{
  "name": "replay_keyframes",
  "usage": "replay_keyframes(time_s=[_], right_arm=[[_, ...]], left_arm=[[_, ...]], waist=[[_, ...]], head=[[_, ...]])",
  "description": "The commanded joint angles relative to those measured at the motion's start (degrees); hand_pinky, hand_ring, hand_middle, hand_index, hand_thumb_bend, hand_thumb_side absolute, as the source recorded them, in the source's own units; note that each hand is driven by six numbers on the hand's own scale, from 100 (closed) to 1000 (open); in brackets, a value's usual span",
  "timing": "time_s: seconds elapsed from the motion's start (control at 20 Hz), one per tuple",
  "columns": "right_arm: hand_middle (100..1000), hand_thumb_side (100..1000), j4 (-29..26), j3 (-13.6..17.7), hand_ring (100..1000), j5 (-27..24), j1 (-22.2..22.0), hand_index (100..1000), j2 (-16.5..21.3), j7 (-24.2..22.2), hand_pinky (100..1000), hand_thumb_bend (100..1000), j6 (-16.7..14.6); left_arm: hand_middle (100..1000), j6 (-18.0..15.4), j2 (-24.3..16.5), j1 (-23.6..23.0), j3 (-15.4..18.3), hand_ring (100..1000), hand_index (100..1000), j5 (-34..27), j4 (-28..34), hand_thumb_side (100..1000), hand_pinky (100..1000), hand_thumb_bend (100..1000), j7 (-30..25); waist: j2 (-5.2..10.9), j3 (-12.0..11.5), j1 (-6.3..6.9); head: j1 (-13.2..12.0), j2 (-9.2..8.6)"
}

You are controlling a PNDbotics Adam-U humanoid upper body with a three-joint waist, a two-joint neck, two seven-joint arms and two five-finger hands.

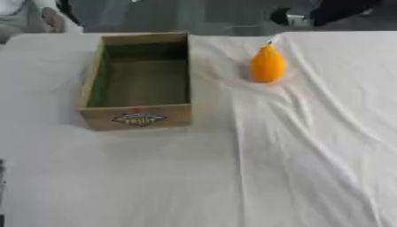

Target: Pick up objects on the table and place them in the box.

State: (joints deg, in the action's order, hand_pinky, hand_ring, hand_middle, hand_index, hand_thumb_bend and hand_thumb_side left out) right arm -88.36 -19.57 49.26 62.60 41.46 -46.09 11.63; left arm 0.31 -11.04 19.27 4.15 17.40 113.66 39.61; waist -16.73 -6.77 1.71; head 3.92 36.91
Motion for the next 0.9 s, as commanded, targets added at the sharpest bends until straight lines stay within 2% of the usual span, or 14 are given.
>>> replay_keyframes(time_s=[0.05, 0.2, 0.55, 0.75, 0.9], right_arm=[[866, 693, 6.32, -0.70, 923, 1.79, 3.17, 997, -1.83, -1.69, 829, 526, -2.89], [872, 623, 11.74, -1.24, 931, 2.75, 5.19, 993, -4.20, -3.12, 833, 523, -5.00], [875, 493, 23.26, -1.13, 954, 4.83, 8.23, 1000, -8.51, -5.84, 848, 439, -9.46], [898, 455, 27.78, -0.39, 968, 6.28, 8.89, 1000, -9.93, -5.88, 851, 395, -11.26], [904, 442, 30.73, -0.22, 972, 6.63, 9.08, 1000, -10.66, -5.88, 850, 403, -12.21]], left_arm=[[654, 0.01, -0.80, 0.36, -0.05, 743, 851, 0.00, 0.93, 904, 639, 100, -0.29], [654, 0.02, -0.76, 0.35, -0.11, 743, 852, -0.06, 0.93, 904, 640, 100, -0.39], [655, 0.02, -0.64, 0.38, -0.21, 744, 853, -0.19, 0.93, 905, 639, 100, -0.61], [654, 0.06, -0.56, 0.39, -0.20, 743, 853, -0.26, 0.93, 905, 639, 100, -0.70], [654, 0.07, -0.51, 0.40, -0.21, 743, 853, -0.31, 0.93, 905, 639, 100, -0.74]], waist=[[1.42, -0.21, 0.02], [1.47, -0.36, 0.00], [1.35, -0.75, -0.21], [1.17, -0.96, -0.30], [1.00, -1.06, -0.35]], head=[[0.31, -0.08], [0.47, -0.23], [0.64, -0.71], [0.64, -0.77], [0.66, -0.72]])
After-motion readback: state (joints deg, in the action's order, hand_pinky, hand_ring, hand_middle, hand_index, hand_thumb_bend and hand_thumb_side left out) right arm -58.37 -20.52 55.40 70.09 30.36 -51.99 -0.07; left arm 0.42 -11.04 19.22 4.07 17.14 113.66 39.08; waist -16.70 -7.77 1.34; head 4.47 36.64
